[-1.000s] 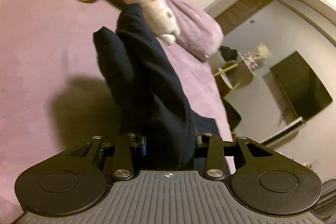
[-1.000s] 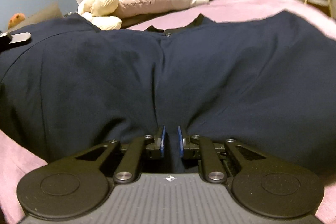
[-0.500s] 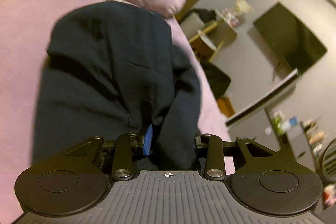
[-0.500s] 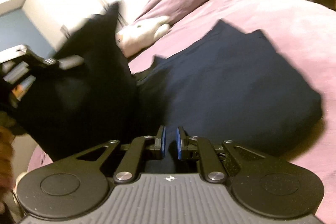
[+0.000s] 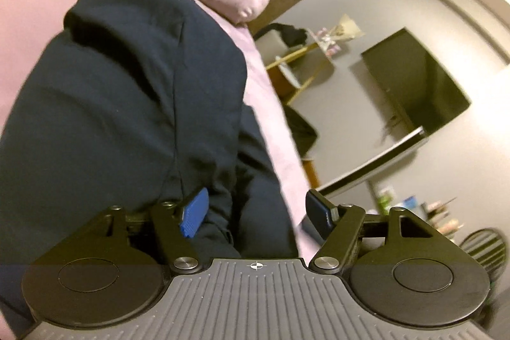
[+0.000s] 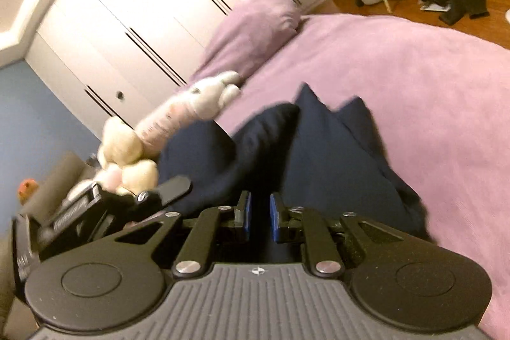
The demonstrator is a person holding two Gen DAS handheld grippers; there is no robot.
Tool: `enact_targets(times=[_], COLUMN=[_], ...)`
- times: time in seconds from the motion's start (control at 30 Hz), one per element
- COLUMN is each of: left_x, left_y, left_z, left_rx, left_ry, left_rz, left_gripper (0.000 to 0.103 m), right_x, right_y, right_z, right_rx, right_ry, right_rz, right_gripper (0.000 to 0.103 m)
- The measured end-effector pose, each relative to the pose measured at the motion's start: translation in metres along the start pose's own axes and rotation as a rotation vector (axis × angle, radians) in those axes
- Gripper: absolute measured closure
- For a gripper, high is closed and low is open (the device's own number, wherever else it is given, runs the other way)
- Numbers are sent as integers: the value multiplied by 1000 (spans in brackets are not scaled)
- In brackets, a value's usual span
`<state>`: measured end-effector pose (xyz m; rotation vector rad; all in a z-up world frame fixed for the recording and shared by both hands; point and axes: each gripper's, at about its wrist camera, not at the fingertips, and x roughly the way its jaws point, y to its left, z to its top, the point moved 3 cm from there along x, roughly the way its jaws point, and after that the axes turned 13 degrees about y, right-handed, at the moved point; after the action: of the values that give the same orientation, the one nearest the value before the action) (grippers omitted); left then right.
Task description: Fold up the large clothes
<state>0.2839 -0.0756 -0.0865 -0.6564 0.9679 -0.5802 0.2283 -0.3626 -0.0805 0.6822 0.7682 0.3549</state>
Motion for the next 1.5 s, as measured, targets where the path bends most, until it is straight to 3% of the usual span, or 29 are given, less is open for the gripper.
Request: enact_targets(times=[0.1, 0.27, 0.47, 0.67, 0.73, 0.83, 0.9, 0.97, 1.1, 1.23, 1.33, 1.4, 1.5], left_x=[4, 7, 21, 13, -6, -46, -68, -78, -68, -40, -33, -33, -36], left_y=[-9, -10, -23, -32, -34, -27, -12, 12, 57, 71, 60, 60, 66], left_z=[-2, -4, 2, 6, 8, 15, 22, 28, 34, 32, 31, 30, 30], left_rx=[40, 60, 71, 58, 35, -1, -41, -111, -249, -308, -241, -249, -241], left_ry=[-1, 5, 26, 32, 10, -109, -192, -223, -182, -83, -80, -81, -80], left_rz=[28, 40, 67, 102, 96, 96, 171, 265, 325, 219, 263, 256, 261], left_gripper=[30, 30, 32, 31, 29, 23, 20, 21, 22, 25, 25, 25, 25], right_x=[7, 38, 59, 71, 73, 76, 76, 77, 75, 70, 56, 47, 56], right_y=[15, 7, -12, -12, -11, -10, -13, -15, -14, -13, -17, -22, -28], right_z=[18, 25, 4, 0, -2, -4, -7, -7, -8, -4, 6, 14, 22], right_rx=[-32, -3, 41, -3, -22, -44, -44, -39, -48, -44, -8, 32, 99], right_ry=[-8, 105, 194, 243, 248, 251, 251, 248, 246, 251, 223, 190, 244], right_rz=[36, 65, -3, -82, -105, -128, -128, -122, -122, -101, -48, -20, 79], right_gripper=[88, 87, 87, 91, 91, 92, 92, 92, 92, 92, 83, 49, 42])
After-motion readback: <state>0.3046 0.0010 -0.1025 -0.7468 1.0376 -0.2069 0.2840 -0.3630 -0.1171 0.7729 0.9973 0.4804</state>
